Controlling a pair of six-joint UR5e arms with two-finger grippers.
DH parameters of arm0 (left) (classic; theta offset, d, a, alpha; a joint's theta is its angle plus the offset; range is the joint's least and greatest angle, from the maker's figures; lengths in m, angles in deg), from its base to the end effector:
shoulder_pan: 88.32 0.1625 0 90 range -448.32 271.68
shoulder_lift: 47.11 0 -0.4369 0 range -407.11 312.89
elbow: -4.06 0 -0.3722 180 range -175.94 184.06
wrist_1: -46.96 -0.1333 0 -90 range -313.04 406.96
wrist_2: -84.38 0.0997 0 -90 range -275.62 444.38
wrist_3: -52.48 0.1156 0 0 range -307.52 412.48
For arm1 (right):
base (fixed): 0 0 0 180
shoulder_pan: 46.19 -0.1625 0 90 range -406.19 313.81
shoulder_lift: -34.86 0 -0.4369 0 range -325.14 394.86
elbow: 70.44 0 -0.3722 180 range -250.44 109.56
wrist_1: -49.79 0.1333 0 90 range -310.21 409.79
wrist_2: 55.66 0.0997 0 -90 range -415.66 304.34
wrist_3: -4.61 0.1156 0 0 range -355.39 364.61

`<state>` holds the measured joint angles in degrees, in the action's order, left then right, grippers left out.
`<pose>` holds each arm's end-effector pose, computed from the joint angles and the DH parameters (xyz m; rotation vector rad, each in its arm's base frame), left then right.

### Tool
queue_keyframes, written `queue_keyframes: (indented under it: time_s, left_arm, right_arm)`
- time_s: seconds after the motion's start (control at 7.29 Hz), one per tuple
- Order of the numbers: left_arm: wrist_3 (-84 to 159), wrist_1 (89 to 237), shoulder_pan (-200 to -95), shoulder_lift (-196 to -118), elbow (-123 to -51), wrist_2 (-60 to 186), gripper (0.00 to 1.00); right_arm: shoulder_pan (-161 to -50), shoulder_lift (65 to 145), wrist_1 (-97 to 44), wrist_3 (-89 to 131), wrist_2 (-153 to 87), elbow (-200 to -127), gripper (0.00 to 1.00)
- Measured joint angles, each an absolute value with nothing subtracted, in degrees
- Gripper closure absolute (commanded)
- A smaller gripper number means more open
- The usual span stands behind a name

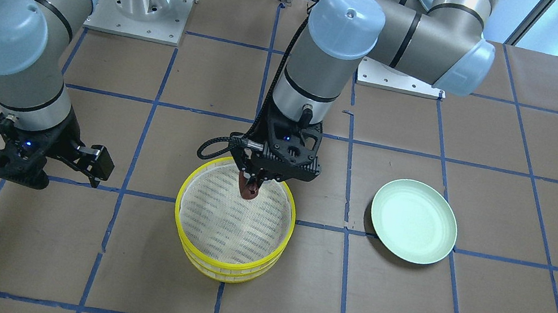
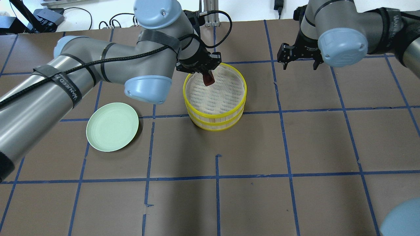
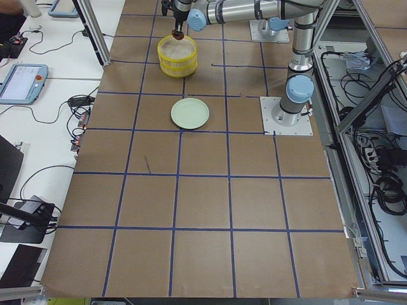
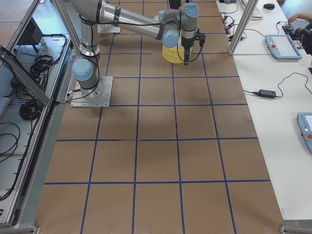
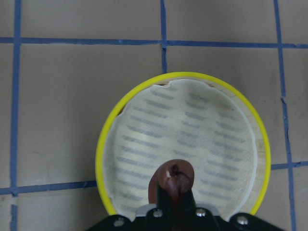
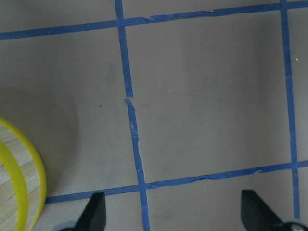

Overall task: Place buns in different layers of steamer
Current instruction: 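Place the brown bun in the top tier with the left gripper while the right rises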

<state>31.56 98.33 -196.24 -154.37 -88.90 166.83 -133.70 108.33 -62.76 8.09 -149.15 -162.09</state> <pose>-0.3289 -0.5344 0.3738 0.0447 -2.8874 0.3780 0.1007 -0.5911 0.3578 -0.1639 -3.0747 0.1183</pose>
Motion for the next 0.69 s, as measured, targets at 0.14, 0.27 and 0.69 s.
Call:
queue_keyframes:
  time_s: [0.14,0.27,0.69]
  left_arm:
    - [30.7,96.9,-197.0,-155.2,-88.9,166.9,0.0]
    - [30.2,96.3,-197.3,-155.5,-89.0,167.0,0.0]
    - [30.0,95.9,-197.5,-155.7,-88.9,167.0,0.0]
  right_arm:
    - [-132.4,108.6,-62.3,6.6,-149.1,-161.9,0.0]
    - [-131.2,108.9,-61.6,5.2,-149.1,-161.8,0.0]
    - [-130.2,109.3,-60.6,4.1,-149.1,-161.9,0.0]
